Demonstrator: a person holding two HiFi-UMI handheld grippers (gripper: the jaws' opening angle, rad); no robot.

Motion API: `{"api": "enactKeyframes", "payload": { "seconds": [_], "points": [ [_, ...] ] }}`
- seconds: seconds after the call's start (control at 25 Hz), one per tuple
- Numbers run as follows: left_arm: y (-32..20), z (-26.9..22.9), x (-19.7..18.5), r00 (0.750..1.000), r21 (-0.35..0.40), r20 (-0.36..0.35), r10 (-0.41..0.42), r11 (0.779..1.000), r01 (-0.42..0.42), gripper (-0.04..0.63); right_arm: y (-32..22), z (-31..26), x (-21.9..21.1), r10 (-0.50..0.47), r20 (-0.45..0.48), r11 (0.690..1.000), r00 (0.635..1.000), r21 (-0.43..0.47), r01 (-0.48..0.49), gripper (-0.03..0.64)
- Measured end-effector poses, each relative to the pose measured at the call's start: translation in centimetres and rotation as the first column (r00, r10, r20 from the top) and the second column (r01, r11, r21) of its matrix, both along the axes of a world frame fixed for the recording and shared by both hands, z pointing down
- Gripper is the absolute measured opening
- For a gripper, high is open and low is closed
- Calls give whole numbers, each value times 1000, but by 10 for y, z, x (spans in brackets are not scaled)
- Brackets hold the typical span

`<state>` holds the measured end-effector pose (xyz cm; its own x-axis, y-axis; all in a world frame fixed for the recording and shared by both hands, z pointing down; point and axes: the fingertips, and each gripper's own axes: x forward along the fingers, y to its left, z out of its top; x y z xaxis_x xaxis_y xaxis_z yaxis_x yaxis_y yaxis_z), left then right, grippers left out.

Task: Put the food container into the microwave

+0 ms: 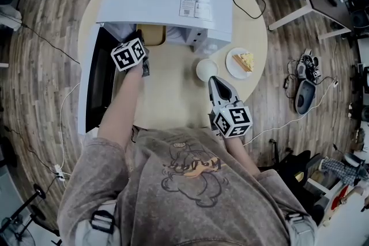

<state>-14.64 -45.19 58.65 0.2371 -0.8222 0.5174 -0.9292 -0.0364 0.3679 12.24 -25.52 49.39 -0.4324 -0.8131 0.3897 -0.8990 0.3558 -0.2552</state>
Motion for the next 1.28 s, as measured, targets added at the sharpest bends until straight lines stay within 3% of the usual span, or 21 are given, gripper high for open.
{"api": "enactKeyframes", "payload": {
  "seconds": [1.0,1.16,1.28],
  "points": [
    [-11,1,7,999,28,-44,16,999,-15,40,0,13,11,11,-5,999,1000,-41,-11,5],
    [-8,-4,9,999,37,-32,31,999,-30,121,-1,14,12,13,-1,999,1000,-41,-13,5],
    [-3,-11,11,999,50,-21,46,998,-45,127,-2,15,11,10,2,999,1000,-40,-9,5]
  ]
}}
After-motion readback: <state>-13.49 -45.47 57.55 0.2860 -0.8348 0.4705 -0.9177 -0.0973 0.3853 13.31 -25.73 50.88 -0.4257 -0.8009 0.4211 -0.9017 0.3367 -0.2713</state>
